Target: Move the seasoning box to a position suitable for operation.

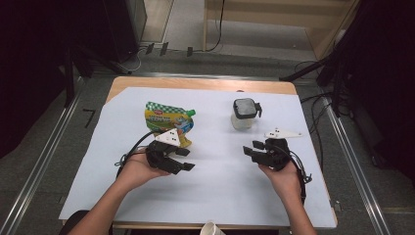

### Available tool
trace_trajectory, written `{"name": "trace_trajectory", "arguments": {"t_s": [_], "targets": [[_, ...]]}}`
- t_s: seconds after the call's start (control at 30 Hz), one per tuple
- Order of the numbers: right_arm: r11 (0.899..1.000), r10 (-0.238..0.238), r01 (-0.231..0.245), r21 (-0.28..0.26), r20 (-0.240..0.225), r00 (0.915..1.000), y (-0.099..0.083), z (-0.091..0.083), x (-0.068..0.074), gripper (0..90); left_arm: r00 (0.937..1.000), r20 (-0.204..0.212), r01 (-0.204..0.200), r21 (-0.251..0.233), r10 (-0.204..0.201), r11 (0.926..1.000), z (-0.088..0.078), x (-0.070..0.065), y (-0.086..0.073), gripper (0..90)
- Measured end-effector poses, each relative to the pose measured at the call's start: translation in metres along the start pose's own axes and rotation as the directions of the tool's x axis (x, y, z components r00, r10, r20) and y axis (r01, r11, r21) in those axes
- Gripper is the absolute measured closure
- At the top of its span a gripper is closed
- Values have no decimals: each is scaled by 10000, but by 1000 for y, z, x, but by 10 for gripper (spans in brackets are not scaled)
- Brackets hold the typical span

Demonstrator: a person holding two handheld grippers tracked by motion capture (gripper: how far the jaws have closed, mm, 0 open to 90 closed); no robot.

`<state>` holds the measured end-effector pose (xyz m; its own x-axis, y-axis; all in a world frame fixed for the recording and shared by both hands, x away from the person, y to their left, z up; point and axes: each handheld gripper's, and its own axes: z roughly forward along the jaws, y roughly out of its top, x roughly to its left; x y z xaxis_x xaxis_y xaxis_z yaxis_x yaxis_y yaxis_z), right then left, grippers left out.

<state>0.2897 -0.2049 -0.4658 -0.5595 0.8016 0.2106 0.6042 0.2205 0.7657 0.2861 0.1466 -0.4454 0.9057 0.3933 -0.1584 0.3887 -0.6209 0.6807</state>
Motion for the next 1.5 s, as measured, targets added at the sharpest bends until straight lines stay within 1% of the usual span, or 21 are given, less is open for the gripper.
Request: {"name": "trace_trajectory", "arguments": {"t_s": [0.07, 0.1, 0.23, 0.27, 0.33, 0.4, 0.47, 0.5, 0.57, 0.6, 0.73, 0.9, 1.13, 1.3, 1.37, 1.5], "targets": [[9999, 138, -138, -14, -82, 9999, 0, 0, 0, 538, 10000, 33, -15, -16, 15, 10000, -1, 0, -1, 444], [9999, 167, -168, -39, -144, 9998, 0, 0, -1, 547, 10000, 66, 69, -37, -69, 10000, -2, 0, -4, 444], [9996, 199, -202, -201, -149, 9997, -1, 1, 0, 561, 9999, 76, 77, 9, -77, 10000, -2, 0, -5, 440], [9994, 143, -150, -316, -211, 9997, -3, 3, -1, 561, 9995, 243, 179, -68, -177, 9998, -1, 1, -4, 436], [9995, 113, -121, -277, -258, 9996, -5, 6, -2, 561, 9996, 256, 149, -54, -147, 9999, -1, 0, -4, 433], [9998, 168, -171, -100, -302, 9994, -6, 9, -3, 561, 9997, 224, 122, -100, -120, 9999, -1, 0, -4, 432], [10000, -76, 75, -58, -210, 9998, -7, 10, -3, 543, 9998, 178, 98, -140, -96, 9999, -1, 0, -4, 435], [9996, -277, 277, -17, -92, 9996, -7, 10, -3, 537, 10000, 74, -44, -300, 46, 9995, -3, -1, -4, 438], [9983, -569, 569, 108, 6, 9984, -8, 12, -2, 521, 9998, 212, 71, -467, -62, 9989, -4, -1, -3, 439], [9981, -589, 589, 170, 13, 9983, -8, 13, -2, 512, 9996, 264, 127, -485, -114, 9987, -4, -1, -3, 438], [9984, -544, 543, 133, 51, 9985, -8, 12, -2, 494, 9994, 345, 90, -333, -79, 9994, -3, 0, -4, 438], [9984, -530, 528, 192, 56, 9986, -8, 14, -3, 479, 9987, 495, 136, -334, -119, 9994, -3, 0, -4, 436], [9983, -530, 528, 257, 59, 9986, -8, 16, -1, 477, 9989, 451, 94, -314, -80, 9995, -2, -1, -4, 427], [9984, -525, 523, 216, 75, 9986, -8, 16, -1, 473, 9985, 532, 142, -402, -120, 9991, -3, -1, -4, 427], [9980, -596, 594, 203, 94, 9982, -7, 16, -1, 467, 9983, 561, 147, -418, -124, 9990, -3, -1, -4, 427], [9988, -470, 469, 109, 66, 9989, -5, 18, 0, 462, 9982, 582, 172, -398, -149, 9991, -3, -1, -4, 427]]}}
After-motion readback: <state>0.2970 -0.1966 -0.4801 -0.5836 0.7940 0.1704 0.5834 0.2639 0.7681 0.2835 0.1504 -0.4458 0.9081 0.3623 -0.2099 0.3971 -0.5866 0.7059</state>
